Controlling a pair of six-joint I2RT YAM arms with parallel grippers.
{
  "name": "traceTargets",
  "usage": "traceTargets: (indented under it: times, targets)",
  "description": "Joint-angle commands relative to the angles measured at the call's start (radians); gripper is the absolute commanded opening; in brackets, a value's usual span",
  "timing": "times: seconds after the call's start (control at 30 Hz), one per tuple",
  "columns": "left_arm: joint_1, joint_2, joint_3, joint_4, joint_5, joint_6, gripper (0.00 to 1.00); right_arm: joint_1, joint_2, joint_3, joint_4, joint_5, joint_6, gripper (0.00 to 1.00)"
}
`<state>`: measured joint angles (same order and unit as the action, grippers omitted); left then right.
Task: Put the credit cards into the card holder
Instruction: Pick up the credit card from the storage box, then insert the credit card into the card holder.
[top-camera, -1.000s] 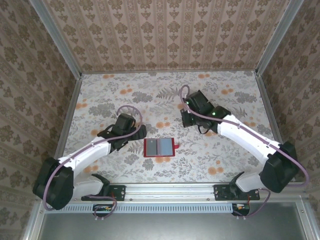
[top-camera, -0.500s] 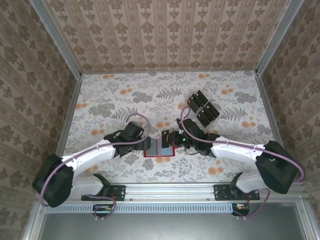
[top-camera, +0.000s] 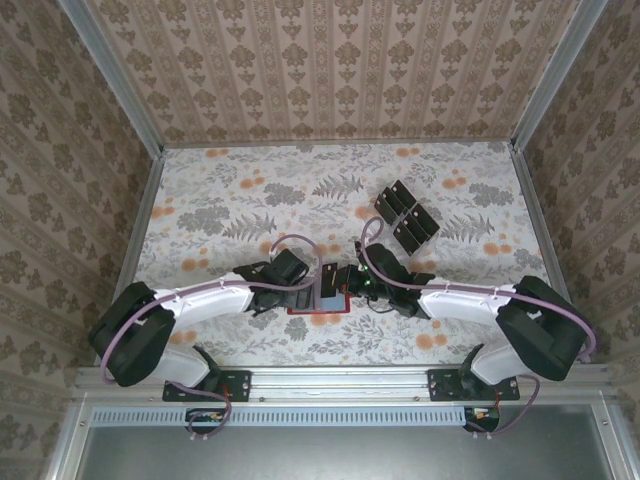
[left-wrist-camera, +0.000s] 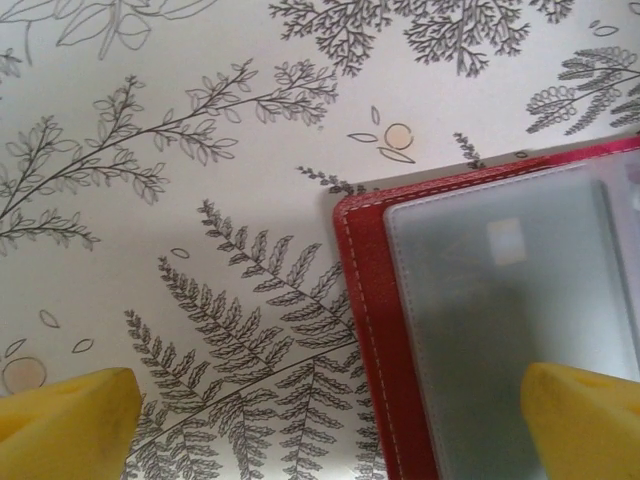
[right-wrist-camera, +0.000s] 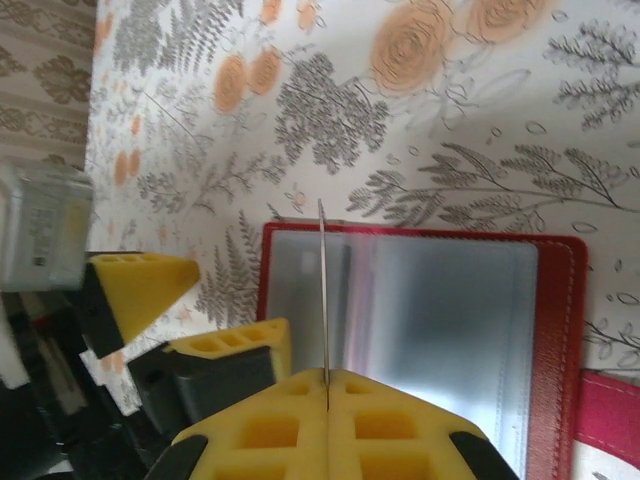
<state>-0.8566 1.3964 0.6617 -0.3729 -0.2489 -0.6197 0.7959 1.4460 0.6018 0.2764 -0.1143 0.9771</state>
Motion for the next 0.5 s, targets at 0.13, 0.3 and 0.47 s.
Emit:
traceTargets:
  times: [0.13, 0.3, 0.47]
  targets:
    - [-0.004, -0.005, -0.029, -0.048, -0.046, -0.060, 1.00, 0.003, 0.054, -0.008, 0.075, -0.034, 0.018, 0.00]
    - [-0.003, 0.000, -0.037, -0.062, -0.053, -0.077, 1.00, 0.003, 0.082, -0.005, 0.107, -0.050, 0.018, 0.00]
    - [-0.003, -0.009, -0.050, -0.064, -0.056, -0.090, 1.00, 0.003, 0.099, -0.015, 0.138, -0.056, 0.021, 0.00]
